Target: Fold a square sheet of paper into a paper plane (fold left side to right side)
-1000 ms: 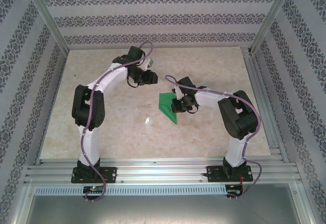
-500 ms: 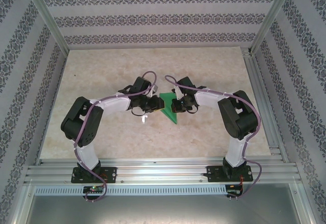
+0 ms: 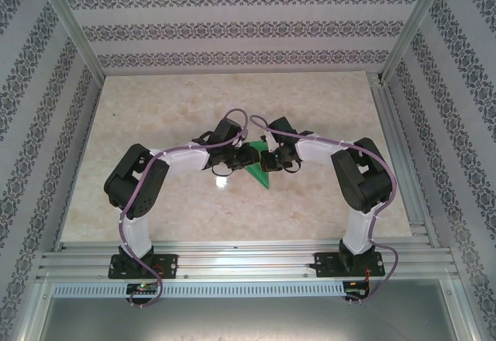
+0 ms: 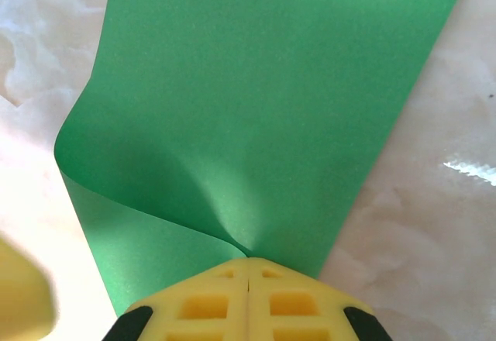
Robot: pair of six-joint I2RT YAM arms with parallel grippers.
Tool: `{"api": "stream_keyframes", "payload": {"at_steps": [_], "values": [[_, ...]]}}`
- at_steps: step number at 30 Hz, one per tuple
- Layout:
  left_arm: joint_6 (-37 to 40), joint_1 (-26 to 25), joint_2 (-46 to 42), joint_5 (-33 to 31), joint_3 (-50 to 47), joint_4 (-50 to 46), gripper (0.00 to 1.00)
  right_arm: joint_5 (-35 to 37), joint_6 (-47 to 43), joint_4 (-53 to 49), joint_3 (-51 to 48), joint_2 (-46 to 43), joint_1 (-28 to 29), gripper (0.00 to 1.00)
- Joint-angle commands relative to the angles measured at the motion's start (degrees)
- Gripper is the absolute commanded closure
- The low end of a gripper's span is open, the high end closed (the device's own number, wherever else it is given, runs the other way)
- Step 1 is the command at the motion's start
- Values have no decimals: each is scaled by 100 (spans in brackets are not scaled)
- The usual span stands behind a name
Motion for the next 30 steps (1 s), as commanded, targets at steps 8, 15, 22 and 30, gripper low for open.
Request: {"api": "stream_keyframes", "payload": {"at_steps": [8, 15, 22, 30], "values": [[-133, -83, 356, -163, 203, 215, 78, 206, -143, -468, -78, 326, 115, 100], [118, -84, 230, -356, 78, -197, 78, 258, -156, -508, -72, 317, 109, 100], [203, -84, 84, -488, -131, -348, 77, 225, -182, -519, -47, 335, 100, 100], [254, -84, 242, -488, -100, -375, 77, 210, -182, -510, -51, 335, 100, 100]]}}
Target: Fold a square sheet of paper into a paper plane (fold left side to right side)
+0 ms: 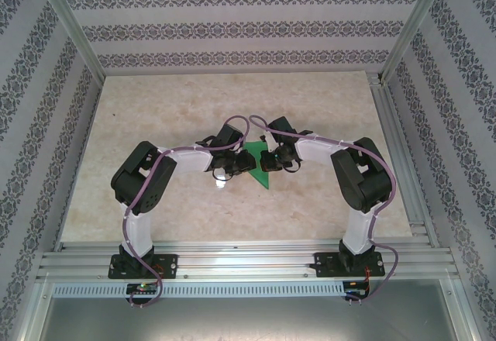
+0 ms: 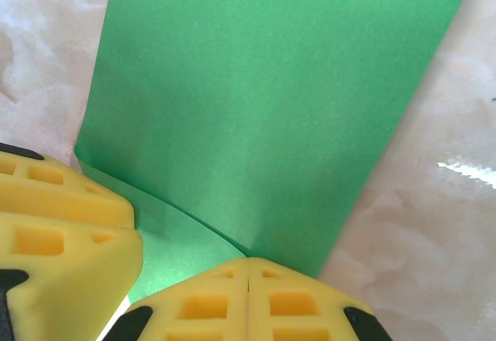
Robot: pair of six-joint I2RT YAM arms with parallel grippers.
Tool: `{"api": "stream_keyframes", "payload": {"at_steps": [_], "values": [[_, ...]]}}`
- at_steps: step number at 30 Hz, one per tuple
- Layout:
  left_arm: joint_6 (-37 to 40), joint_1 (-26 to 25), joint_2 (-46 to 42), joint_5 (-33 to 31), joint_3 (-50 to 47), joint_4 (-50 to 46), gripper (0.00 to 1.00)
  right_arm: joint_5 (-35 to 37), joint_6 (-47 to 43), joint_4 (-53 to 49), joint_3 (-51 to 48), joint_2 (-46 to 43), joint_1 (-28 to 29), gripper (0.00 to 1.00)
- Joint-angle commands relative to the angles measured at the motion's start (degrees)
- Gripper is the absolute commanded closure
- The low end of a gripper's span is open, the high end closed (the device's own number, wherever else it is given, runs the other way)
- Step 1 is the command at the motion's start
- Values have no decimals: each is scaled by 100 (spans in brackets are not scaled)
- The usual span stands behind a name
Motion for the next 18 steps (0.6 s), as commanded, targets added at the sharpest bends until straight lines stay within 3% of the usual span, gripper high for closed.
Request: {"api": "stream_keyframes", "payload": {"at_steps": [1, 9, 18], "values": [[165, -54, -48, -139, -25, -211, 77, 183, -80, -440, -98, 313, 100, 100], [253, -74, 51, -267, -166, -326, 77, -76, -1, -379, -43, 78, 38, 100], [355, -229, 342, -661, -202, -587, 77, -329, 131, -415, 98, -424, -115, 86]]}}
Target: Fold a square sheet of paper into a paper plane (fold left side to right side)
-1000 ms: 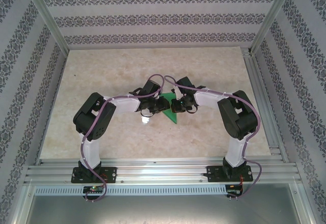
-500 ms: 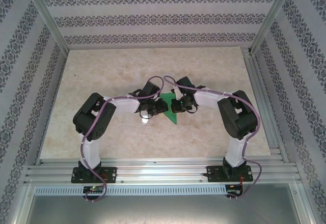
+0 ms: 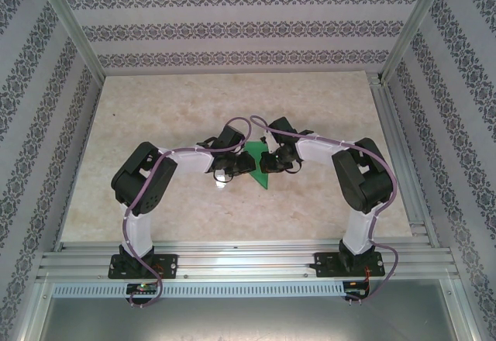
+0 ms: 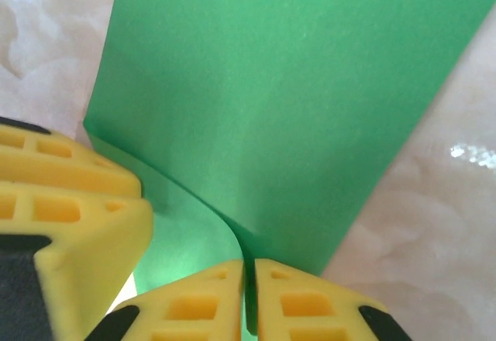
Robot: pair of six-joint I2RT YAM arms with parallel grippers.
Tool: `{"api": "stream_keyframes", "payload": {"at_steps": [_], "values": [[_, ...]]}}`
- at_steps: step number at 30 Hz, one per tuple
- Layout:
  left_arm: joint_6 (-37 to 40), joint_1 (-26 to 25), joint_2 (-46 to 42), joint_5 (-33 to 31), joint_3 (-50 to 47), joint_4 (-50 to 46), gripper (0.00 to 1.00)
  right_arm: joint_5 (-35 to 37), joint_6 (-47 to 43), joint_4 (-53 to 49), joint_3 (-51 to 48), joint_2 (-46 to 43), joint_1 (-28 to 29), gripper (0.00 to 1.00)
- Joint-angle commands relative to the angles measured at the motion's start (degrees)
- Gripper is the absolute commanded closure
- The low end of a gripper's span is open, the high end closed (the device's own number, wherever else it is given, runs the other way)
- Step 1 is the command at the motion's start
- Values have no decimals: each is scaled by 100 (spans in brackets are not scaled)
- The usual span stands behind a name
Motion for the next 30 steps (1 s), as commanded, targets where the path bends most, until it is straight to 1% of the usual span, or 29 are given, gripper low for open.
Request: {"api": "stream_keyframes", "payload": {"at_steps": [1, 4, 8, 9, 12, 14, 17, 19, 21, 26, 30], "values": [[152, -141, 374, -389, -180, -534, 77, -124, 79, -193, 107, -414, -111, 83], [140, -159, 440, -418, -223, -526, 78, 16, 99, -293, 108, -709, -186, 77], [98, -159, 471, -422, -233, -513, 78, 47, 160, -390, 9, -1119, -236, 77], [99, -159, 471, -421, -217, -525, 78, -31, 199, -395, -37, -1190, -229, 78], [100, -168, 471, -442, -169, -557, 78, -430, 585, -105, -411, -1425, -153, 87], [98, -169, 475, -454, -166, -554, 78, -605, 982, 284, -753, -1532, 21, 92], [111, -169, 471, -469, -157, -588, 78, -693, 1514, 873, -1178, -1572, 255, 95], [139, -168, 459, -515, -135, -651, 78, -691, 1760, 1223, -1343, -1536, 357, 96], [148, -175, 454, -525, -116, -667, 78, -646, 1810, 1321, -1341, -1431, 403, 97], [144, -176, 445, -547, -111, -669, 78, -529, 1692, 1173, -1138, -1113, 508, 97], [148, -181, 449, -536, -112, -675, 78, -416, 1641, 1138, -1171, -952, 506, 97]]}}
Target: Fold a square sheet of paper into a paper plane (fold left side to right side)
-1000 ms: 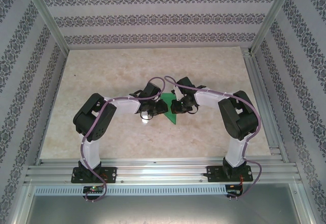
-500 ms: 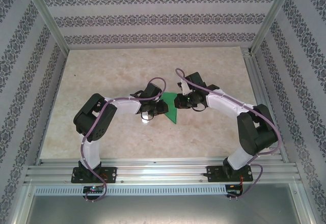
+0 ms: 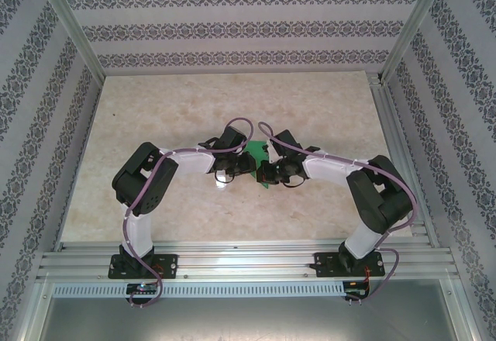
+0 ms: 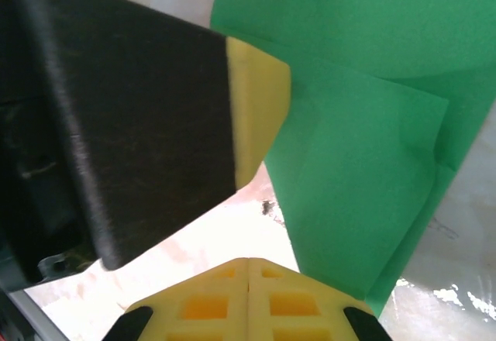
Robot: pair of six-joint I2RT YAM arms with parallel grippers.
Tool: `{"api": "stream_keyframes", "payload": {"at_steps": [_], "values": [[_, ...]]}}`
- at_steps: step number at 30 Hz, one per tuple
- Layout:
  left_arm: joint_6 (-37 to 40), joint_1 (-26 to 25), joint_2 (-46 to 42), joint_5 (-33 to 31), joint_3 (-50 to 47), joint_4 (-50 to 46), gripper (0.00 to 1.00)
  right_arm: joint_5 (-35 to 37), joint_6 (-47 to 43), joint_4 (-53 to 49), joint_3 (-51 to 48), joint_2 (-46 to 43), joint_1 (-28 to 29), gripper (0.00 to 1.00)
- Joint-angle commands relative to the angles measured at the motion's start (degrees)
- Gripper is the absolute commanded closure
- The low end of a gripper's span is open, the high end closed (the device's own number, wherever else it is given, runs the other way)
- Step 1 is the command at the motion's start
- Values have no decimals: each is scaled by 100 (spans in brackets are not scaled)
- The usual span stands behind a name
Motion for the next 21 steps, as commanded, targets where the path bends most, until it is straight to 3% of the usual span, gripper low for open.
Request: {"api": "stream_keyframes", "payload": {"at_steps": [1, 21], "values": [[97, -118, 423, -379, -134, -667, 78, 160, 37, 91, 103, 147, 65, 98], [145, -116, 464, -428, -106, -735, 78, 300, -68, -99, -147, 382, 19, 97]]}}
